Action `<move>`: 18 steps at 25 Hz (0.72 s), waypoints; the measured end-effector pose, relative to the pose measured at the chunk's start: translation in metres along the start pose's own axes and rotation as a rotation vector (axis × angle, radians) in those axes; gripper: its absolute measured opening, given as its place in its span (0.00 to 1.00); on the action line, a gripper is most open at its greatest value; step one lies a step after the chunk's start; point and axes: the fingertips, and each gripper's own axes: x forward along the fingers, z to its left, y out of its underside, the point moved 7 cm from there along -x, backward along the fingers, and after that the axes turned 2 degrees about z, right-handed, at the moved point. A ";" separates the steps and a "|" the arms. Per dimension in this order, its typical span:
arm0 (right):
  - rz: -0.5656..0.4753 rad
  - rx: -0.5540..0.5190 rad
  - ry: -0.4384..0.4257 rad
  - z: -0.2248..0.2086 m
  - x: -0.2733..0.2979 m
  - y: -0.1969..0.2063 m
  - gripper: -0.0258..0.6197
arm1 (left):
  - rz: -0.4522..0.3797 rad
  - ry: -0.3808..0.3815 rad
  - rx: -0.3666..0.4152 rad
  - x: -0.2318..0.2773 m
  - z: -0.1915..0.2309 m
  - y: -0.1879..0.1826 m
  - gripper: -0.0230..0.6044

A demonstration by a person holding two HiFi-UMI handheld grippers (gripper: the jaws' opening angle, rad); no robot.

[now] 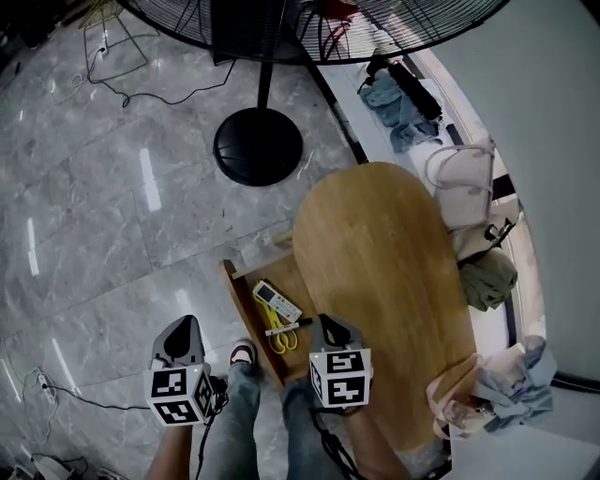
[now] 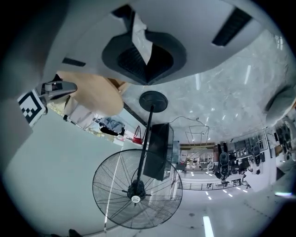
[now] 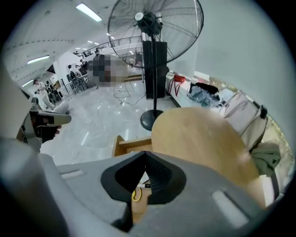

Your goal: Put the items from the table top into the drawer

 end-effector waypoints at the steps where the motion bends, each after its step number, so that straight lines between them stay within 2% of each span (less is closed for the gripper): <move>1: -0.032 -0.011 0.004 -0.001 -0.013 -0.008 0.05 | -0.014 0.009 0.017 -0.009 -0.005 -0.012 0.03; 6: -0.139 0.032 0.004 -0.015 -0.092 -0.038 0.05 | -0.050 0.053 0.097 -0.062 -0.036 -0.068 0.03; 11: -0.270 0.104 0.009 -0.033 -0.185 -0.057 0.05 | -0.152 0.072 0.126 -0.134 -0.059 -0.123 0.03; 14: -0.354 0.138 0.047 -0.044 -0.239 -0.064 0.05 | -0.200 0.096 0.142 -0.173 -0.069 -0.148 0.03; 18: -0.411 0.215 0.089 -0.054 -0.287 -0.063 0.05 | -0.245 0.144 0.171 -0.207 -0.082 -0.174 0.03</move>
